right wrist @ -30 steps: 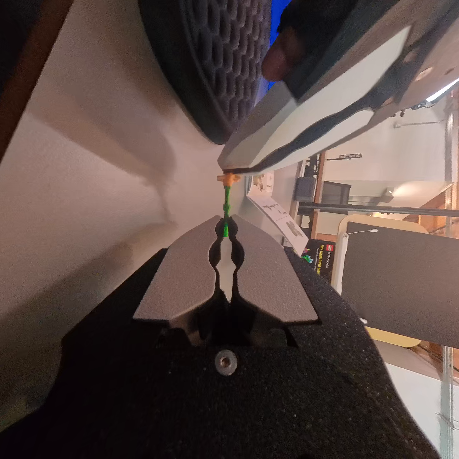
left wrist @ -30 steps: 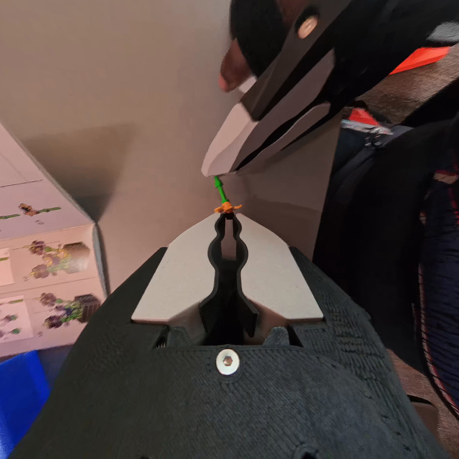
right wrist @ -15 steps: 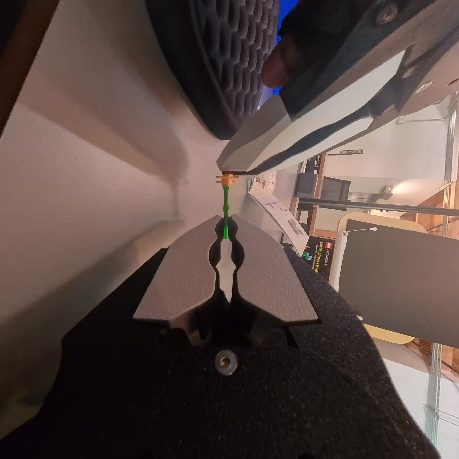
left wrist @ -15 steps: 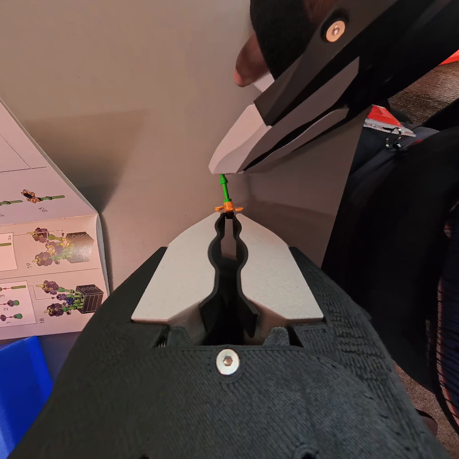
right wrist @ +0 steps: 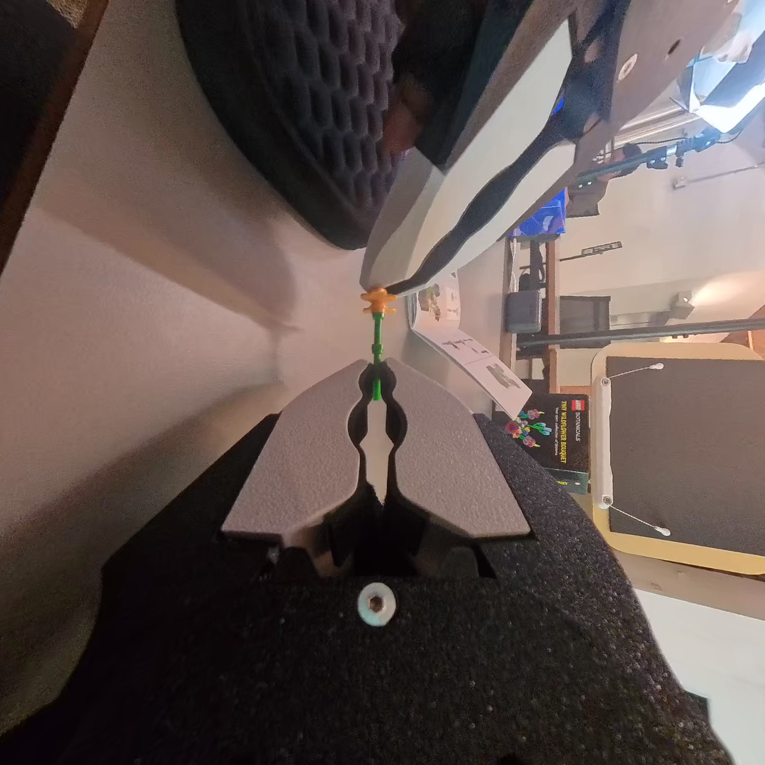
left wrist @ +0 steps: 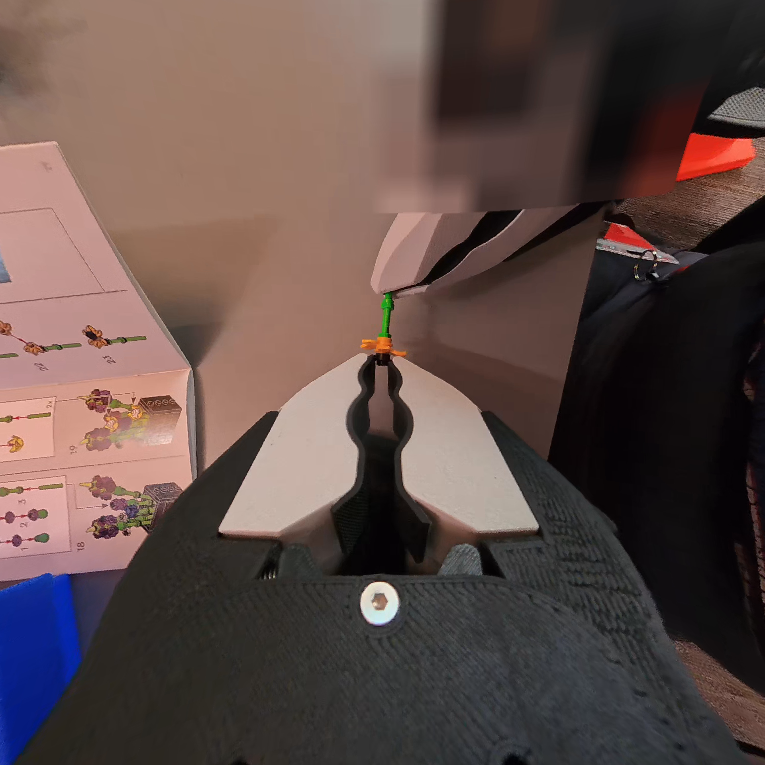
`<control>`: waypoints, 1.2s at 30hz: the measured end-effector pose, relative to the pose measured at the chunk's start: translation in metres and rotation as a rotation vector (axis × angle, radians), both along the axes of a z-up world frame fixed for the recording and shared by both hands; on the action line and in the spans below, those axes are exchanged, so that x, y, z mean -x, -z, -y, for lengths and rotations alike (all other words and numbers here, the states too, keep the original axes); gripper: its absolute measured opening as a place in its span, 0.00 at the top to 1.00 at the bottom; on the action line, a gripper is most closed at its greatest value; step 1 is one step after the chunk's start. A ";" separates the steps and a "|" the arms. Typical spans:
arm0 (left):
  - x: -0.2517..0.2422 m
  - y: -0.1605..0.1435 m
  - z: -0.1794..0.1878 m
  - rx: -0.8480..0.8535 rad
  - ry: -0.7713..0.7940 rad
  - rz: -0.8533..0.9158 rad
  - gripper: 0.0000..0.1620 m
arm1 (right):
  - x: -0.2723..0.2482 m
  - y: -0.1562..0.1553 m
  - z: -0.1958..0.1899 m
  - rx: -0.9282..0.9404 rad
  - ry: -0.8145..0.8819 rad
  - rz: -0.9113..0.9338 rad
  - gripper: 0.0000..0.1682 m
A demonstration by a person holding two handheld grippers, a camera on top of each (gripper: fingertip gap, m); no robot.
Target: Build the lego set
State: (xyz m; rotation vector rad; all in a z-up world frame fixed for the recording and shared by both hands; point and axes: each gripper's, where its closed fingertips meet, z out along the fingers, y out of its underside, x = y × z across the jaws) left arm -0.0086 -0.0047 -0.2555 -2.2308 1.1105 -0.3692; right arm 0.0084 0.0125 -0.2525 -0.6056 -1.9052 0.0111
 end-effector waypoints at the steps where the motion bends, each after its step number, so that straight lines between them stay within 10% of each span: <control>1: 0.000 -0.001 0.000 -0.008 0.008 -0.001 0.96 | 0.000 0.000 0.000 0.003 -0.002 -0.002 0.98; 25: -0.003 -0.015 -0.003 -0.055 0.015 0.091 0.96 | 0.001 -0.016 -0.002 0.103 -0.009 -0.091 0.98; 29: 0.000 -0.054 -0.016 -0.181 -0.022 0.248 0.82 | -0.002 -0.053 -0.016 0.424 0.016 -0.311 0.98; 36: -0.010 -0.122 -0.033 -0.458 -0.135 0.819 0.81 | -0.006 -0.123 -0.026 1.582 -0.172 -0.698 0.98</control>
